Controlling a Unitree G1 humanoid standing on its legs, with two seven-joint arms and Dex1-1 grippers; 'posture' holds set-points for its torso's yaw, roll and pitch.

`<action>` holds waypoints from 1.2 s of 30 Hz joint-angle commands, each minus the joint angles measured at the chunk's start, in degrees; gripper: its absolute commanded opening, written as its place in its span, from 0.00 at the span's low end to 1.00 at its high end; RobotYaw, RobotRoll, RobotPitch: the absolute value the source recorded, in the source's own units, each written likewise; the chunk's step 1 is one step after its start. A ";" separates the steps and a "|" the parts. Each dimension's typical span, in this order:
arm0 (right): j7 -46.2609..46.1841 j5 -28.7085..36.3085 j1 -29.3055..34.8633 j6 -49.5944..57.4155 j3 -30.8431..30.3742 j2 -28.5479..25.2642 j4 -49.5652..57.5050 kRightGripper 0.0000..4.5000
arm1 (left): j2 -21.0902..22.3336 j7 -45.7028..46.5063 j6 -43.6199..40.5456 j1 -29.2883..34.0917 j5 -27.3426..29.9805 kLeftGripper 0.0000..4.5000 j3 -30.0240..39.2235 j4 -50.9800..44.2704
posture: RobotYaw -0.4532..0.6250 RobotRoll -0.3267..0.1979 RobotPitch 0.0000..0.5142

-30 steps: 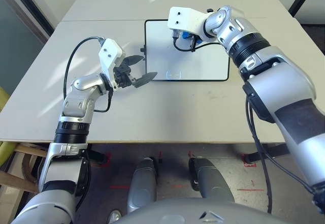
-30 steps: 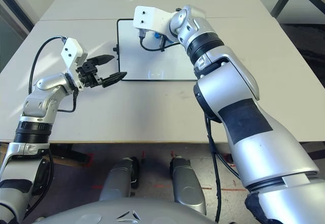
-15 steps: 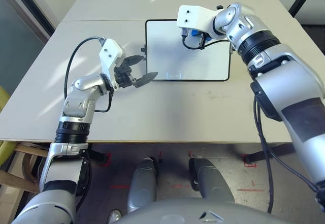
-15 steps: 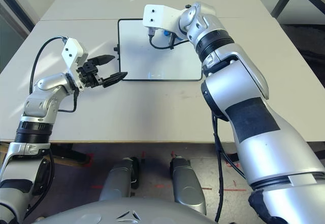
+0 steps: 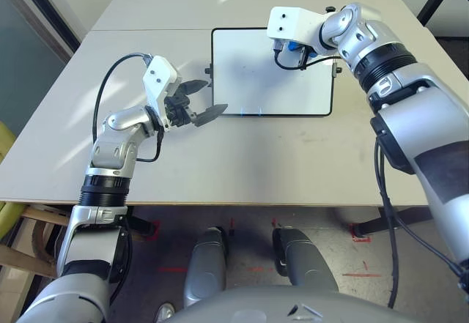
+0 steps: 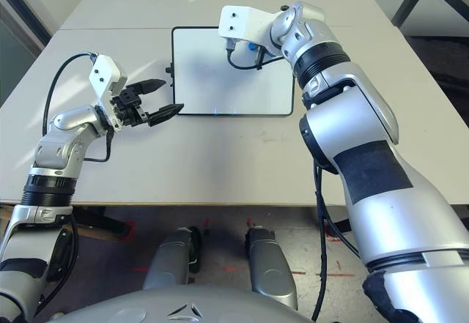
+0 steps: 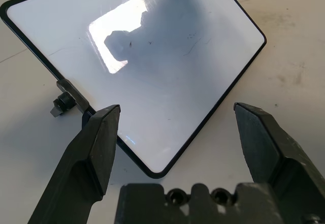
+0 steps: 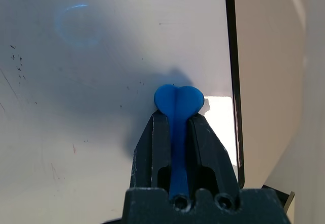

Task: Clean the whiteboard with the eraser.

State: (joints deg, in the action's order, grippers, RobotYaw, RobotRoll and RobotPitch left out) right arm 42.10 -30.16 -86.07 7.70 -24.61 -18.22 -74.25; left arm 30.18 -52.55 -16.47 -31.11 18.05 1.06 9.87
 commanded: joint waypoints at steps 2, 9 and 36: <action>3.67 0.76 1.27 1.69 0.74 -1.14 -1.01 0.04 | 0.05 -0.64 0.07 -0.38 -0.29 1.00 -0.68 0.36 | 0.33 0.62 0.24; 14.05 3.06 1.15 1.34 1.88 -5.24 3.40 0.04 | 0.21 -0.64 -0.04 0.10 -0.15 1.00 -0.51 -0.06 | 0.33 0.62 0.24; 27.01 12.46 28.18 39.65 7.18 -25.46 38.56 0.04 | 0.12 -1.99 1.24 -1.95 -0.60 1.00 -0.69 3.37 | 0.28 0.62 0.23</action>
State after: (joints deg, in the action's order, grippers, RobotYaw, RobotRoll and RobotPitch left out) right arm 70.40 -18.74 -58.92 47.00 -18.24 -44.11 -34.18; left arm 30.16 -53.90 -15.74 -32.65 18.00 0.99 12.42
